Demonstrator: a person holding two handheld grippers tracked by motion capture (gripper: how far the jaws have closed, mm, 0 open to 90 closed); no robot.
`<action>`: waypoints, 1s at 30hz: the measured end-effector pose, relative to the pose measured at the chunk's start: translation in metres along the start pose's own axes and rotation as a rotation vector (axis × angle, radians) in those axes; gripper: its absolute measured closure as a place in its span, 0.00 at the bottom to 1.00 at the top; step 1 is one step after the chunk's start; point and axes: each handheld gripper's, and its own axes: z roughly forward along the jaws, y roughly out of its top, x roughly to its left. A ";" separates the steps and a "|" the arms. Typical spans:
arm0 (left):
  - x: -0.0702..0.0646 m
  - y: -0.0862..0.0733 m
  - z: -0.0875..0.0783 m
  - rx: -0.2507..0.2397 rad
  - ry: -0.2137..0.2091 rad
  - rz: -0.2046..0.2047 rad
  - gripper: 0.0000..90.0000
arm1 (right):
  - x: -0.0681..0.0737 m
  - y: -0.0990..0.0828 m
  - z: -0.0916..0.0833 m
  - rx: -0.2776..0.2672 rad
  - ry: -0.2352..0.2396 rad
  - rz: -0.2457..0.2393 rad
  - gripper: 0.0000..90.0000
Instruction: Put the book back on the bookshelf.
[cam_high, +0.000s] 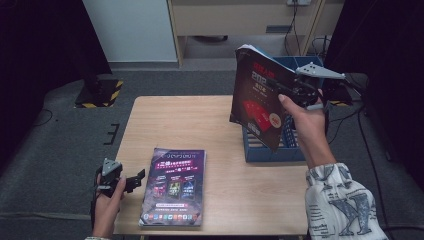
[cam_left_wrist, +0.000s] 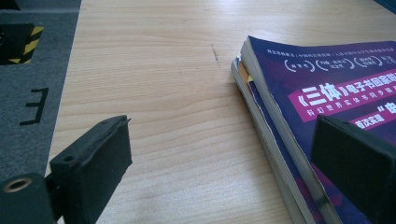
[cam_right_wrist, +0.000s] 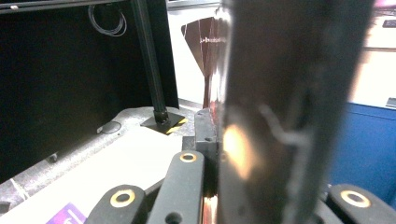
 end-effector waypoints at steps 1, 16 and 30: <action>0.000 0.000 0.000 0.000 0.000 0.000 0.06 | 0.000 0.000 0.000 0.000 0.000 0.000 0.97; -0.001 0.001 0.000 -0.004 0.001 0.005 0.06 | -0.021 -0.002 -0.022 0.003 -0.054 0.009 0.97; -0.002 0.002 -0.001 -0.008 0.001 0.010 0.06 | -0.034 -0.003 -0.030 0.011 -0.115 0.018 0.97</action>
